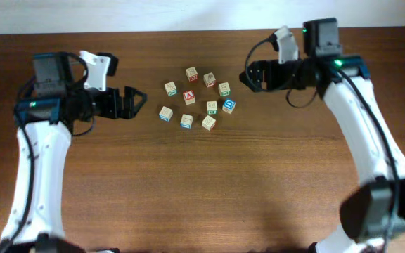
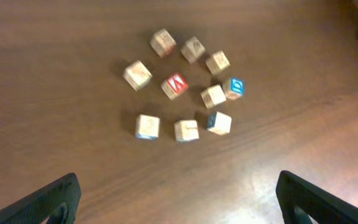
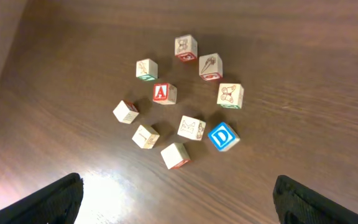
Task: Rotate 5 blocks
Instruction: 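Raise both arms and move the right gripper over the block cluster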
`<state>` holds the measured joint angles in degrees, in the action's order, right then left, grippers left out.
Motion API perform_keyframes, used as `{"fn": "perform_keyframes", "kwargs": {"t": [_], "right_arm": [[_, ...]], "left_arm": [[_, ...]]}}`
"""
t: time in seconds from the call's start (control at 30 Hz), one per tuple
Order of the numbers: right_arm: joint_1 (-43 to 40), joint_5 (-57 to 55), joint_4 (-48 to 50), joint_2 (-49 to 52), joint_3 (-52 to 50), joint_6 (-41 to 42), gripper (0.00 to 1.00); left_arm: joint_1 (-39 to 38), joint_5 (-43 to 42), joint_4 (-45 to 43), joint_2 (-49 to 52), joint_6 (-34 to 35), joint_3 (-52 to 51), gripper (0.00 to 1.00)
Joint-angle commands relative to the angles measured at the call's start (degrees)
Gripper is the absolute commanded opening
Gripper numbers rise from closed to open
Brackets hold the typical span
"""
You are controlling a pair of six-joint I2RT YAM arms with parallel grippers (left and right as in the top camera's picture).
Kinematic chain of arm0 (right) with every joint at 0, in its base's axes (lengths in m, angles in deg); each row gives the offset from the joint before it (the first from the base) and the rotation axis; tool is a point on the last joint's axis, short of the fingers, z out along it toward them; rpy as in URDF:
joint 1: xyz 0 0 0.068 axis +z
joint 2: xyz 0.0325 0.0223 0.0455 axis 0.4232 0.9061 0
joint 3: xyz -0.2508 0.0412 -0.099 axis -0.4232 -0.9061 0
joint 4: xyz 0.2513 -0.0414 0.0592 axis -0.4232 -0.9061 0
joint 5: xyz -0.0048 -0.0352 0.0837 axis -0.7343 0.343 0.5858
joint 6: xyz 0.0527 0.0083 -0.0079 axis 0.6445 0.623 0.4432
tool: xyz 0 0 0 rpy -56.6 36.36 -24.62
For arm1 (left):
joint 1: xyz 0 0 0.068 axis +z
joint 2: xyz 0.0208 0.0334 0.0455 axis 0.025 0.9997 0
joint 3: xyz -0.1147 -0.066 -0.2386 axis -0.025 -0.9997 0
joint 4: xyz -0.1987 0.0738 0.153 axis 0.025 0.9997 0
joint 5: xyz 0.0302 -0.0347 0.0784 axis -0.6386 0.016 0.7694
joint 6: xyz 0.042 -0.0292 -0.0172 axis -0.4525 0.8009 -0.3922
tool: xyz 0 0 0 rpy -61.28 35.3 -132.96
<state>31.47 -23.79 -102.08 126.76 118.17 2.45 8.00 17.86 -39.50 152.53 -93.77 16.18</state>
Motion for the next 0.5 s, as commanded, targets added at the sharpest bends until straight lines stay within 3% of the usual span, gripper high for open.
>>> {"fn": "perform_keyframes", "kwargs": {"t": [0.0,0.2,0.27,0.4,0.47], "right_arm": [[0.3,3.5,1.6,5.8,1.6,0.4,0.98],[1.4,2.4,5.0,11.4,1.6,0.8,0.98],[2.9,-5.3,6.0,12.9,1.6,8.1,0.99],[7.4,-24.5,6.0,15.3,1.6,25.0,0.87],[9.9,-30.3,6.3,16.4,1.6,29.7,0.83]], "left_arm": [[0.0,-3.0,1.7,3.3,-0.5,1.1,0.99],[0.0,-3.0,4.0,5.2,-0.5,1.1,0.99],[0.0,-2.8,3.4,5.2,-0.5,1.1,0.99],[0.0,-0.7,3.0,5.2,-0.5,1.1,0.99],[0.0,1.6,3.1,5.2,-0.4,1.1,0.99]]}}
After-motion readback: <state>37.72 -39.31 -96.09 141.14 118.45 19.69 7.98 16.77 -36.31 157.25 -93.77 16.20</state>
